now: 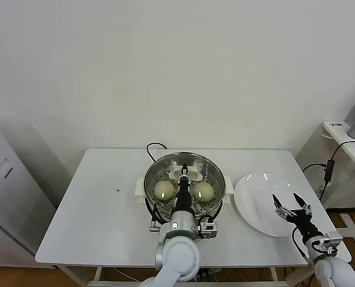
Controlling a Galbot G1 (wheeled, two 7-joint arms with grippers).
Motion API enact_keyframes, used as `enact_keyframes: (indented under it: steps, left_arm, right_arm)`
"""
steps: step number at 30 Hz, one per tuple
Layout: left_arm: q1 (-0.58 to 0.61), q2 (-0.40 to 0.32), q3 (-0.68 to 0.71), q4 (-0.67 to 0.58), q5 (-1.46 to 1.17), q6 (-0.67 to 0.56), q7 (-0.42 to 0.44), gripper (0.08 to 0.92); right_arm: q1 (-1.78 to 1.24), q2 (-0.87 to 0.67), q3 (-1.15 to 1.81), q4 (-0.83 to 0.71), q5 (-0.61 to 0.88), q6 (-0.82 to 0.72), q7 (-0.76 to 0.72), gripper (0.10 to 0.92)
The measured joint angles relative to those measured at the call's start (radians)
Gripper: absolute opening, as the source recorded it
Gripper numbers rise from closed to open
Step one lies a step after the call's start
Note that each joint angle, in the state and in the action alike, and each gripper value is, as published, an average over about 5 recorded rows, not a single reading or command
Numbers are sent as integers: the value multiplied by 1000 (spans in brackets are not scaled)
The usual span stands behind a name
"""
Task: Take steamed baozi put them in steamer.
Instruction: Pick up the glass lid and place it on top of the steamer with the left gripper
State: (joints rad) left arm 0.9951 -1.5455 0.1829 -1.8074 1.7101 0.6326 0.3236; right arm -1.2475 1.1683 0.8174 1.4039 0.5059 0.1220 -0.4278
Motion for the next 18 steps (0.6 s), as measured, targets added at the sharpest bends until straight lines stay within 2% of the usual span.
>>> enact_keyframes:
  steps: [14,18]
  left_arm:
    - [12,23,-12,-1,-47,12,-26,114]
    - [25,39,-12,-13,-78,23,-35,196]
  right_arm:
    - [0,1,8,-8,1,2,-4,823]
    - [5,3,8,-10,0,2,-4,823]
